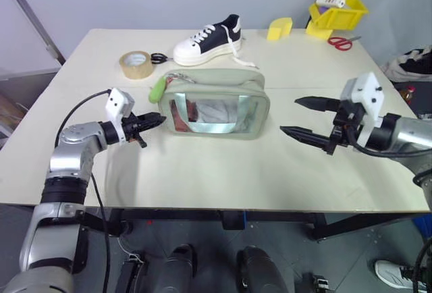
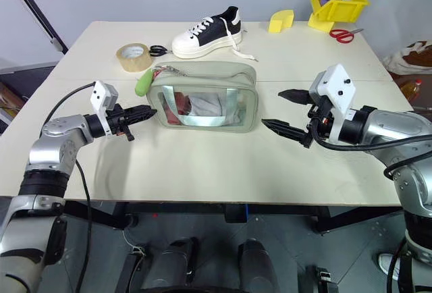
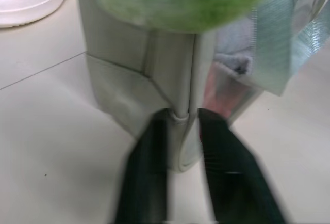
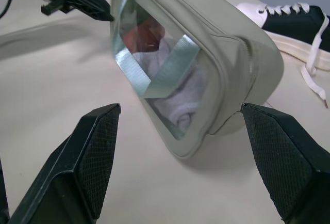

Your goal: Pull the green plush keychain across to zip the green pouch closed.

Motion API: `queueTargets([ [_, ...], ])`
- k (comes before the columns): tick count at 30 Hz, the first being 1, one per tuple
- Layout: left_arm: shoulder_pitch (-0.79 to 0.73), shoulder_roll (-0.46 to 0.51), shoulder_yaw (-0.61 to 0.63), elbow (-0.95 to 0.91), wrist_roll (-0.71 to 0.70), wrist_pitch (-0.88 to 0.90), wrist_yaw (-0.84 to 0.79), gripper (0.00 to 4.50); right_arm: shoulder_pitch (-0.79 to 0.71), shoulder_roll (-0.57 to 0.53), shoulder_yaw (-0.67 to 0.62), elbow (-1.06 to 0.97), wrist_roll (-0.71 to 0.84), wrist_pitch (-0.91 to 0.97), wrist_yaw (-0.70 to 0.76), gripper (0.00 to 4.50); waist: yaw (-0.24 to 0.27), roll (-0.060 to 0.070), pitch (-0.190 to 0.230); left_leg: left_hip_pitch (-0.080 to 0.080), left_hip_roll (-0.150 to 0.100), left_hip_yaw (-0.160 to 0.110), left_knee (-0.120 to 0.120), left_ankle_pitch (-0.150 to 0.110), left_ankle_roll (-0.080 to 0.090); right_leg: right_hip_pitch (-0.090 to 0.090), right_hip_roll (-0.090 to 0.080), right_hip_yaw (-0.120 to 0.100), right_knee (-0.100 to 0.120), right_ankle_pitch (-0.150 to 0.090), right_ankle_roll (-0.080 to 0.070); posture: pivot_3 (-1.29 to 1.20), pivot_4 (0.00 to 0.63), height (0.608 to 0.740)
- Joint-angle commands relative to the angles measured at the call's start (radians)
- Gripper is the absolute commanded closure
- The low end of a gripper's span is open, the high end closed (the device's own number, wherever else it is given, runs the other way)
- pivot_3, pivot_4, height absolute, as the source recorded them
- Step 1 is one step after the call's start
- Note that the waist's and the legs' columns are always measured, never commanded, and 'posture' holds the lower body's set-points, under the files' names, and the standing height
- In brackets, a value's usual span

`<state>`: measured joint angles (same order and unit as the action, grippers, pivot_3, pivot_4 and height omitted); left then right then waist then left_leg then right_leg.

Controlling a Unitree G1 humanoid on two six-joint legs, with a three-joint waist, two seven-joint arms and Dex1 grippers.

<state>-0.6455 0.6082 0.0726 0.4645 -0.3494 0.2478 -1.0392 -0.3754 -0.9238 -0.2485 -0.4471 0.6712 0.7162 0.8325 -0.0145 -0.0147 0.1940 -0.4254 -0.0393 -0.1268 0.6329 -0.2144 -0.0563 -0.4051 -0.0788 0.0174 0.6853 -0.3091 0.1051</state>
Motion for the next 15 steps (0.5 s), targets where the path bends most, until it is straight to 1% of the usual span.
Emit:
queueTargets([
  [1, -0.026, 0.003, 0.016, -0.011, 0.000, -0.020, -0.007, 4.42, -0.023, -0.010, -0.033, -0.030, 0.016, 0.002, -0.012, 0.62, 0.001, 0.000, 0.000, 0.000, 0.000, 0.000, 0.000, 0.000, 0.000, 0.000, 0.000, 0.000, 0.000, 0.000, 0.000, 0.00, 0.150, 0.695],
  [9, 0.033, 0.031, 0.031, -0.125, -0.018, 0.011, -0.008, 4.42, -0.041, 0.002, -0.020, -0.035, 0.038, 0.011, -0.033, 0.62, -0.001, 0.000, 0.000, 0.000, 0.000, 0.000, 0.000, 0.000, 0.000, 0.000, 0.000, 0.000, 0.000, 0.000, 0.000, 0.00, 0.150, 0.695],
  [15, 0.053, 0.039, 0.032, -0.148, -0.017, 0.022, -0.005, 4.42, -0.055, 0.018, 0.001, -0.027, 0.036, 0.006, -0.037, 0.62, 0.000, 0.000, 0.000, 0.000, 0.000, 0.000, 0.000, 0.000, 0.000, 0.000, 0.000, 0.000, 0.000, 0.000, 0.000, 0.00, 0.150, 0.695],
])
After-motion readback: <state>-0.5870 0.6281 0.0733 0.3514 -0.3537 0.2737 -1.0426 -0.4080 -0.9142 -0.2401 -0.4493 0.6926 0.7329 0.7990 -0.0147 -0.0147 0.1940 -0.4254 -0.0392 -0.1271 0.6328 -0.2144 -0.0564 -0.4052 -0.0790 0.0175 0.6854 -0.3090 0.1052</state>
